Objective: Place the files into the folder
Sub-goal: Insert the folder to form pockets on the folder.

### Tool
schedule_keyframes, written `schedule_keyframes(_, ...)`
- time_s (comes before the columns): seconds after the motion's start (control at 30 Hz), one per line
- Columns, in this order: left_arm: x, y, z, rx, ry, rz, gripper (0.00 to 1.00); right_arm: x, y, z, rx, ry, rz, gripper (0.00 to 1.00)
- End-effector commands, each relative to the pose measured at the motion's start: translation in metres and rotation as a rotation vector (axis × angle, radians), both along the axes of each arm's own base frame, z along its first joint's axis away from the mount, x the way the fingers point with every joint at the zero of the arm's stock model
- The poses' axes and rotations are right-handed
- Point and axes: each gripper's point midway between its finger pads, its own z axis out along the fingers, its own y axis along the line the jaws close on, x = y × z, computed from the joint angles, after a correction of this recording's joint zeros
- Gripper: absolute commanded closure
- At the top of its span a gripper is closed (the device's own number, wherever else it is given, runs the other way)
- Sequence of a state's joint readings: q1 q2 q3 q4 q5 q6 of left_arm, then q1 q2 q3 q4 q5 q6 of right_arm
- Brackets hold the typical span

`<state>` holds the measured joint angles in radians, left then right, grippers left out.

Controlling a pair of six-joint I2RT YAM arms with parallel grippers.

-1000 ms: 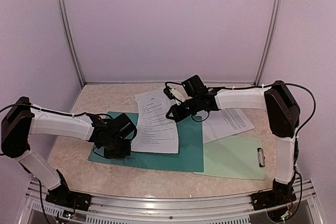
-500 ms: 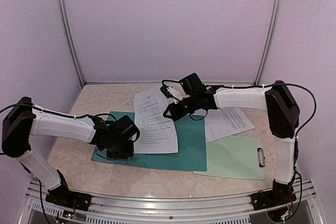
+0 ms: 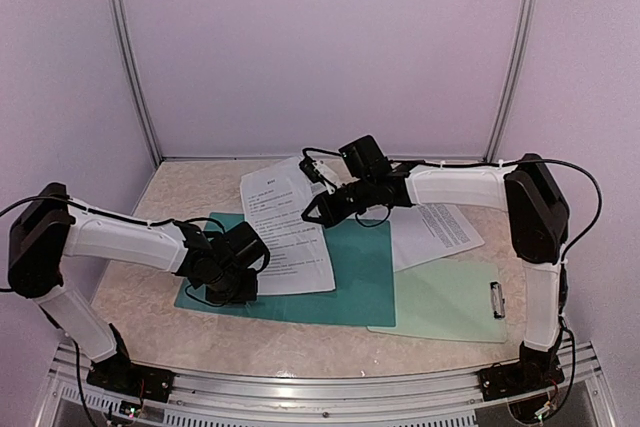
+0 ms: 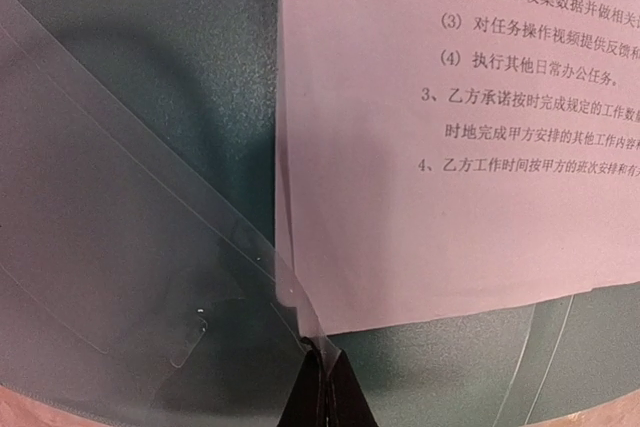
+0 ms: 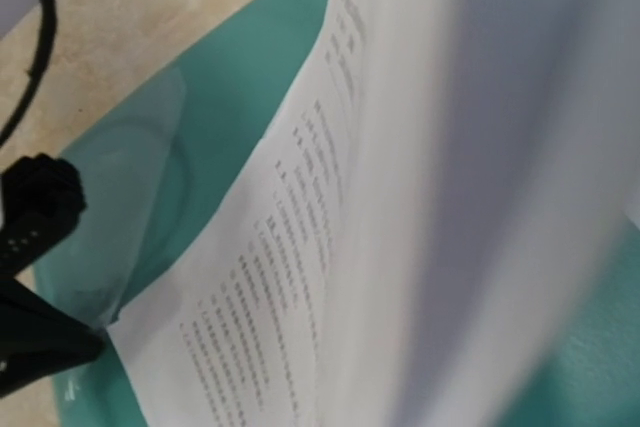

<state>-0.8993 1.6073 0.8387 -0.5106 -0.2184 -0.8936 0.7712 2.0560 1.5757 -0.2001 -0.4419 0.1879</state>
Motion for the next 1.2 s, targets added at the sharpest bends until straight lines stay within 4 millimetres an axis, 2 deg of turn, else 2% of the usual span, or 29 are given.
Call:
schedule_keyframes(0.0, 0.002, -0.009, 0.001, -0.003, -0.01, -0.018, 1.0, -0.003, 0.015, 0.003, 0.052, 0.021, 0.034, 1.0)
schedule_keyframes(0.3, 0.002, -0.011, 0.003, -0.008, -0.018, -0.026, 0.98, -0.01, 0.026, 0.002, 0.106, 0.076, 0.074, 1.0)
schedule_keyframes(0.73, 0.004, -0.013, 0.009, -0.02, -0.032, -0.035, 0.92, -0.015, 0.03, -0.007, 0.159, 0.158, 0.061, 1.0)
schedule_keyframes(0.87, 0.005, -0.014, 0.011, -0.023, -0.036, -0.045, 0.85, -0.013, 0.03, -0.016, 0.156, 0.184, 0.038, 1.0)
schedule_keyframes(1.17, 0.008, -0.017, 0.023, -0.024, -0.052, -0.064, 0.62, -0.012, 0.029, -0.035, 0.153, 0.227, 0.004, 1.0)
